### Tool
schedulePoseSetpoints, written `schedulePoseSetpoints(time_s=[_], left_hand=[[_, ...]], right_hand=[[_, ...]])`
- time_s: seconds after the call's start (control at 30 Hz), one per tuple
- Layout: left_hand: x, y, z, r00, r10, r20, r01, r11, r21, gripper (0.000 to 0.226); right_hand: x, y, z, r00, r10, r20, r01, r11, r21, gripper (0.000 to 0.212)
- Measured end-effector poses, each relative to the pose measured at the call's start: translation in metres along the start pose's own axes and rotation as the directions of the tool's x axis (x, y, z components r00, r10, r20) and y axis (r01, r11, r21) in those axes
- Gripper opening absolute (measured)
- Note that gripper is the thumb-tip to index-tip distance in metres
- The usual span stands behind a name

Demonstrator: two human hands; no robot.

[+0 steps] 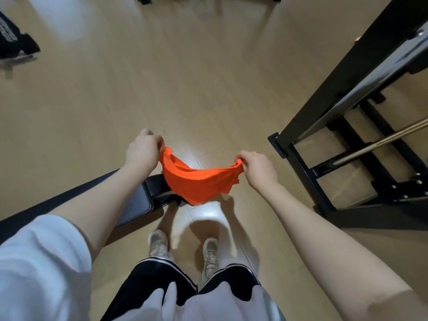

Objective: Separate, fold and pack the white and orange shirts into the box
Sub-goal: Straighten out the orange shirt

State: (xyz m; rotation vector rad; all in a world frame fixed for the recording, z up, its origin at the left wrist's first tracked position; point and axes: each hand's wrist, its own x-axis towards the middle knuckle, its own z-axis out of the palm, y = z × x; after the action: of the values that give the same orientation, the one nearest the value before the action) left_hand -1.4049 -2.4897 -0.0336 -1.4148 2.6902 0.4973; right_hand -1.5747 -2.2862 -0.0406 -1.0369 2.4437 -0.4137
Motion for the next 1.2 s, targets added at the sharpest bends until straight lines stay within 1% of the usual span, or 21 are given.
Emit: schedulePoseSetpoints(time_s=[0.07,0.13,0.2,0.27,0.3,0.37,0.4,0.47,0.53,0.6,0.63,0.67,0.7,0.77,0.8,0.87,0.93,1.03,1.07,1.13,1.2], left_hand=[[0.017,-0.007,0.004,0.999,0.032,0.022,-0.03,0.996,-0.083,0.014],[0.033,-0.009,0.008,0.998,0.046,0.05,-0.04,0.992,-0.116,0.018],[0.05,-0.008,0.011,0.998,0.044,0.04,-0.036,0.983,-0.178,0.02],[0.069,-0.005,0.013,0.997,0.04,0.068,-0.013,0.932,-0.362,0.015],[0.08,-0.003,0.014,0.992,0.039,0.119,0.026,0.868,-0.496,0.013],[0.102,-0.001,0.014,0.977,0.032,0.212,0.136,0.671,-0.729,0.014],[0.114,0.0,0.012,0.973,0.017,0.232,0.18,0.576,-0.797,0.016],[0.136,-0.002,0.004,0.978,0.007,0.208,0.178,0.487,-0.855,0.021],[0.15,-0.005,-0.007,0.985,0.022,0.173,0.147,0.421,-0.895,0.022],[0.16,-0.013,-0.017,0.986,0.048,0.158,0.133,0.342,-0.93,0.022],[0.163,-0.02,-0.021,0.986,0.069,0.15,0.118,0.342,-0.932,0.023],[0.164,-0.029,-0.024,0.986,0.094,0.139,0.092,0.388,-0.917,0.023],[0.163,-0.04,-0.024,0.984,0.128,0.126,0.05,0.48,-0.876,0.022],[0.152,-0.066,-0.019,0.969,0.212,0.124,-0.059,0.694,-0.718,0.014],[0.144,-0.08,-0.013,0.959,0.25,0.138,-0.107,0.763,-0.638,0.015],[0.13,-0.108,0.0,0.94,0.297,0.167,-0.18,0.849,-0.496,0.019],[0.115,-0.14,0.014,0.942,0.282,0.181,-0.193,0.898,-0.396,0.021],[0.098,-0.188,0.031,0.95,0.243,0.199,-0.174,0.935,-0.309,0.022],[0.091,-0.209,0.038,0.953,0.232,0.195,-0.173,0.945,-0.278,0.022],[0.074,-0.258,0.051,0.954,0.209,0.213,-0.162,0.963,-0.216,0.021],[0.059,-0.307,0.061,0.95,0.17,0.263,-0.131,0.978,-0.159,0.02]], right_hand=[[0.006,0.0,0.008,0.992,0.105,0.069,-0.106,0.994,0.011,0.037],[0.012,-0.001,0.019,0.97,0.236,0.062,-0.239,0.97,0.041,0.043],[0.018,0.001,0.028,0.932,0.363,-0.004,-0.359,0.922,0.145,0.036],[0.027,0.002,0.033,0.892,0.448,-0.059,-0.42,0.87,0.258,0.016],[0.03,0.001,0.035,0.87,0.488,-0.068,-0.445,0.837,0.318,0.009],[0.034,-0.003,0.039,0.846,0.532,-0.043,-0.453,0.759,0.468,0.01],[0.033,-0.007,0.04,0.848,0.529,-0.014,-0.436,0.714,0.547,0.012],[0.031,-0.018,0.037,0.861,0.508,-0.019,-0.384,0.675,0.63,0.008],[0.028,-0.027,0.032,0.845,0.521,-0.122,-0.355,0.716,0.602,0.014],[0.02,-0.037,0.031,0.784,0.566,-0.255,-0.408,0.779,0.475,0.02],[0.015,-0.042,0.032,0.759,0.579,-0.299,-0.441,0.794,0.418,0.022],[0.01,-0.048,0.036,0.752,0.582,-0.309,-0.467,0.801,0.373,0.023],[0.006,-0.054,0.041,0.76,0.585,-0.284,-0.487,0.801,0.347,0.024],[-0.003,-0.069,0.059,0.797,0.581,-0.164,-0.504,0.79,0.349,0.02],[-0.008,-0.078,0.07,0.816,0.571,-0.093,-0.508,0.783,0.359,0.015],[-0.015,-0.095,0.095,0.843,0.537,0.034,-0.506,0.77,0.388,0.005],[-0.02,-0.115,0.123,0.866,0.486,0.115,-0.485,0.765,0.423,0.013],[-0.025,-0.139,0.163,0.877,0.45,0.168,-0.473,0.746,0.469,0.029],[-0.026,-0.148,0.181,0.885,0.427,0.187,-0.462,0.748,0.477,0.028],[-0.032,-0.168,0.223,0.898,0.379,0.223,-0.439,0.756,0.485,0.014],[-0.04,-0.189,0.262,0.906,0.338,0.255,-0.423,0.76,0.494,0.014]])
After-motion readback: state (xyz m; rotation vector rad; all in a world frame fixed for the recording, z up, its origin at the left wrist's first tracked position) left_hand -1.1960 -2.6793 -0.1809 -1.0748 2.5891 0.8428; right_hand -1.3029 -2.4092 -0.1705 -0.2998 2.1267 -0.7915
